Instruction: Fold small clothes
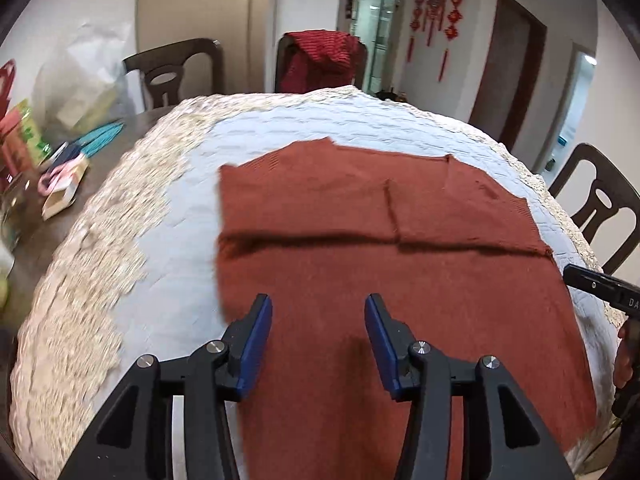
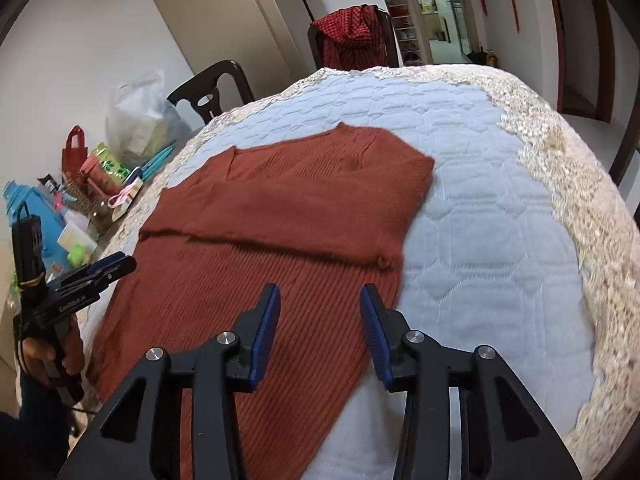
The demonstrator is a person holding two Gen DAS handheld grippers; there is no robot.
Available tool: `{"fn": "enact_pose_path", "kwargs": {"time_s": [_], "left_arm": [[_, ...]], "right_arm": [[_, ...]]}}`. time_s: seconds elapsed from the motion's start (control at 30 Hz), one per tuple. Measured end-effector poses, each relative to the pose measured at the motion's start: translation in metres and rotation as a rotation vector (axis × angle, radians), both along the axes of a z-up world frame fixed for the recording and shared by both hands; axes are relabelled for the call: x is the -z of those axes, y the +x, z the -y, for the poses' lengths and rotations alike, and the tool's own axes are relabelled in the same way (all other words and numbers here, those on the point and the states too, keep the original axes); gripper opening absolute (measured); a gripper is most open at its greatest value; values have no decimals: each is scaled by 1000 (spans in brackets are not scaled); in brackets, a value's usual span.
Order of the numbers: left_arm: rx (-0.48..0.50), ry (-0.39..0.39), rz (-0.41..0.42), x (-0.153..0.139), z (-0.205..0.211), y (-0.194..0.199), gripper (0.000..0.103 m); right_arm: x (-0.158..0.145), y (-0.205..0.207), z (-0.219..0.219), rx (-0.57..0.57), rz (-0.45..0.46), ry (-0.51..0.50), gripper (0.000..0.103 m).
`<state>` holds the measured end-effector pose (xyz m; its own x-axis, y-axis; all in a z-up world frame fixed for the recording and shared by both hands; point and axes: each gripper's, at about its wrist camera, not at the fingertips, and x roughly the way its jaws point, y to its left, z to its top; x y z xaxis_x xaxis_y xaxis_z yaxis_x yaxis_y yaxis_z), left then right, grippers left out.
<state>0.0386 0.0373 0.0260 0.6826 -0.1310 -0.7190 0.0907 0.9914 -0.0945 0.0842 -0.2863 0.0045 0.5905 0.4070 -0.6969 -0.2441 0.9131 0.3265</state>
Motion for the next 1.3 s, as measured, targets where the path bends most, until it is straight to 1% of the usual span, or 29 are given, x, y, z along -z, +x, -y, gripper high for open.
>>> {"fn": "enact_pose_path", "kwargs": {"time_s": [0.1, 0.2, 0.3, 0.47, 0.57, 0.67, 0.73, 0.83, 0.93, 1.0, 1.1, 1.17, 1.27, 1.3], "left_arm": [[-31, -17, -11, 6, -15, -10, 52], [-49, -51, -38, 13, -28, -17, 52], [-50, -85, -52, 19, -33, -23, 52], [-38, -142, -51, 21, -35, -37, 52], [-29, -188, -56, 24, -36, -49, 52], [-16, -217, -62, 24, -35, -62, 52], [-7, -240, -63, 25, -36, -71, 52], [-5, -304, -77, 26, -39, -81, 52], [-1, -355, -86, 26, -41, -89, 52], [8, -389, -92, 27, -42, -91, 52], [10, -434, -96, 29, -44, -83, 52], [13, -451, -96, 29, -45, -77, 51], [17, -439, -96, 28, -41, -79, 50], [22, -432, -97, 28, -41, -82, 49]], "right_arm": [[5, -9, 3, 13, -12, 9, 42], [10, -16, 9, 36, -29, 28, 42], [17, -21, 16, 57, -56, 62, 42], [19, -31, 15, 55, -58, 102, 43], [22, -40, 13, 37, -75, 152, 43], [25, -54, 13, 18, -82, 204, 43], [29, -63, 13, -7, -112, 270, 43], [33, -74, 14, -24, -131, 332, 43], [33, -82, 12, -51, -161, 362, 43], [32, -84, 9, -62, -162, 350, 43], [33, -79, 4, -73, -171, 360, 43], [34, -75, -2, -79, -167, 360, 42], [34, -72, -10, -92, -161, 337, 33], [34, -74, -10, -95, -165, 335, 28]]}}
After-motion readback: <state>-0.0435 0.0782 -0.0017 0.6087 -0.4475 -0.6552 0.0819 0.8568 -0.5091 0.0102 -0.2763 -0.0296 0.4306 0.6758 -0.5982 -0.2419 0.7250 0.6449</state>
